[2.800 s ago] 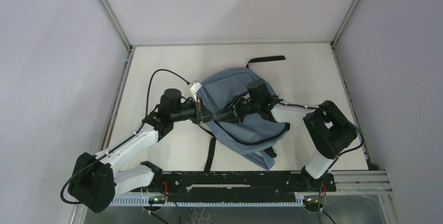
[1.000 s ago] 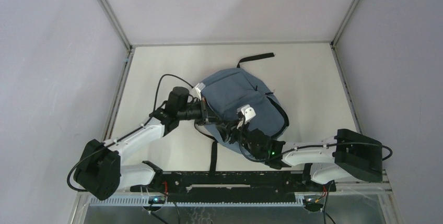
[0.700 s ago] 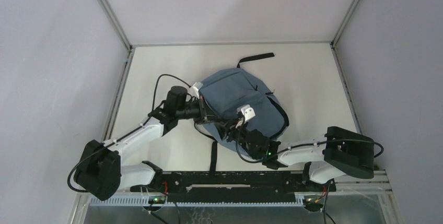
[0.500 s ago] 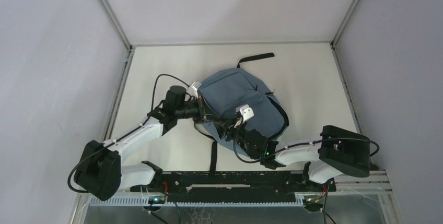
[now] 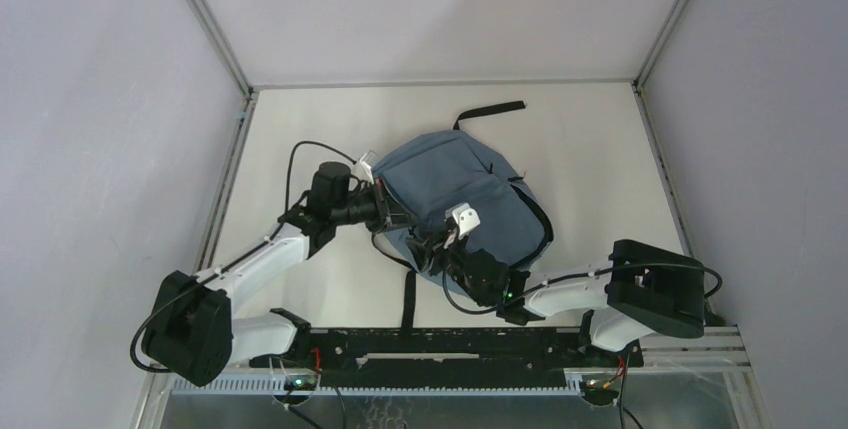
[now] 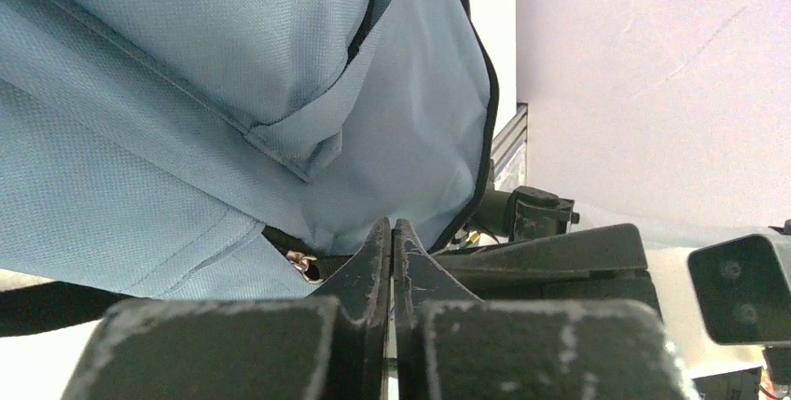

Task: Pack the student bag
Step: Zip the student bag at the center of the board.

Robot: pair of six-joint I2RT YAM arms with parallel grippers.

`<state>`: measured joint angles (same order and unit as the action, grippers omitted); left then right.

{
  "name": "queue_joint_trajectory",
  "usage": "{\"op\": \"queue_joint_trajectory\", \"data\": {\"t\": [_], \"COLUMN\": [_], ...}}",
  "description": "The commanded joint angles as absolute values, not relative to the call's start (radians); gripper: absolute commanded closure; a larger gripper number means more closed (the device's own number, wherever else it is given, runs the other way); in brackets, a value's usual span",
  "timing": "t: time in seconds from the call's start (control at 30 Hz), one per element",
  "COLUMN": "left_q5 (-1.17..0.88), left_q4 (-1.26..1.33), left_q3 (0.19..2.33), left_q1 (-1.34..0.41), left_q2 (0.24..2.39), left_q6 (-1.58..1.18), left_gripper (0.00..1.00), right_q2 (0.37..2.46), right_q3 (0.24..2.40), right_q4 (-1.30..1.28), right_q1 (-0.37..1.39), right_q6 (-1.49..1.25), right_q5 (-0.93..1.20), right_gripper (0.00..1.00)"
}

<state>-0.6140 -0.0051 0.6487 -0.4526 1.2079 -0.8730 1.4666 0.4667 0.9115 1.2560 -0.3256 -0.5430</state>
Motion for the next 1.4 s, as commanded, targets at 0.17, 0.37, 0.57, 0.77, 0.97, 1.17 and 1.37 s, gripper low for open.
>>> {"op": "queue_joint_trajectory", "data": {"t": [0.17, 0.37, 0.57, 0.77, 0.97, 1.17, 1.37], "left_q5": [-0.680, -0.688, -0.692, -0.696, -0.695, -0.698, -0.669], "left_q4": [0.116, 0.116, 0.116, 0.119, 0.123, 0.126, 0.097], "left_q3": [0.610, 0.610, 0.613, 0.611, 0.611, 0.610, 0.623], "left_q1": [-0.425, -0.425, -0.425, -0.425, -0.425, -0.426, -0.410], "left_q2": [1.180, 1.185, 1.179, 1.186, 1.184, 1.189, 1.147], "left_q6": [-0.909, -0.909, -0.910, -0.911, -0.914, -0.913, -0.861], "left_gripper": [1.00, 1.00, 1.00, 1.00, 1.00, 1.00, 0.40], "right_q2": [1.453, 1.523, 1.566, 1.594, 1.616, 1.605, 1.588], "right_q3": [0.480, 0.509, 0.534, 0.562, 0.577, 0.577, 0.577], "right_q4": [0.930, 0.994, 1.033, 1.028, 1.028, 1.006, 0.970], "right_q1": [1.277, 1.251, 1.211, 1.184, 1.167, 1.164, 1.171], "right_q6": [-0.329, -0.319, -0.319, -0.321, -0.344, -0.340, -0.336], "right_q5": [-0.550, -0.560, -0.546, -0.525, -0.514, -0.517, -0.535], "right_gripper": [0.51, 0.50, 0.50, 0.55, 0.71, 0.91, 1.00]}}
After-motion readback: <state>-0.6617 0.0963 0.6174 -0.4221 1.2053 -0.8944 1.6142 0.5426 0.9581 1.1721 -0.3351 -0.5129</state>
